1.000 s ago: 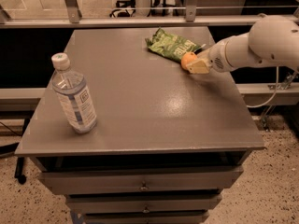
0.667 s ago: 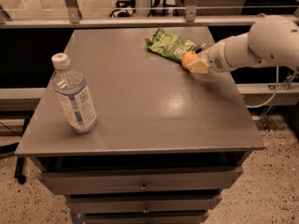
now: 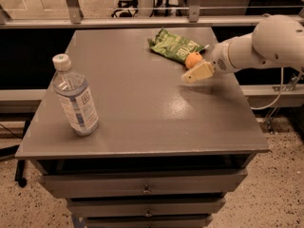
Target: Move orange near green jalapeno chip bag
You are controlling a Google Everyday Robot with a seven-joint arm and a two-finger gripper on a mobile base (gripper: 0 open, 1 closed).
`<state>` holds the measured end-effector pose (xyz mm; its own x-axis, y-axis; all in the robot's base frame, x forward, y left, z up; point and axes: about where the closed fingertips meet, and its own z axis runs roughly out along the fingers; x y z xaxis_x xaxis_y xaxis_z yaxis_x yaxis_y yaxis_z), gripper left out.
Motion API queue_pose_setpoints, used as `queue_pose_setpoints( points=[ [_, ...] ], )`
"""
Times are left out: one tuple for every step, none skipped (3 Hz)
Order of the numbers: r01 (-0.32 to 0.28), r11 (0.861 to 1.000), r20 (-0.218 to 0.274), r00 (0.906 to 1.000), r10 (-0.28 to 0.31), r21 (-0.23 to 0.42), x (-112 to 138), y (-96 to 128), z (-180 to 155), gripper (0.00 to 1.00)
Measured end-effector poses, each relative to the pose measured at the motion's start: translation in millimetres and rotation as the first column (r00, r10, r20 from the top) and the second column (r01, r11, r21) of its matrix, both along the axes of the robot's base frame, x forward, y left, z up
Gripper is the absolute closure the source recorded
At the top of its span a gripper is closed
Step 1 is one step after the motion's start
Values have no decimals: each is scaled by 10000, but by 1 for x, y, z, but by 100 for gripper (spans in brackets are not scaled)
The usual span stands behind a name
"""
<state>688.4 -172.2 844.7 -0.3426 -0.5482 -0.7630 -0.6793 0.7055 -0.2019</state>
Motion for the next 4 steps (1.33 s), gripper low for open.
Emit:
queue_pose_setpoints(
  points=[
    [-35, 10000, -5, 10000, 35, 10, 0, 1, 0, 0],
    [-81, 9992, 339, 9994, 68, 395, -12, -11, 17, 0],
    [-612, 9887, 905, 9947, 491, 1366, -38, -22, 45, 0],
    [-1892, 9472, 1910, 9713, 1419, 2587, -82, -37, 85, 0]
  ],
)
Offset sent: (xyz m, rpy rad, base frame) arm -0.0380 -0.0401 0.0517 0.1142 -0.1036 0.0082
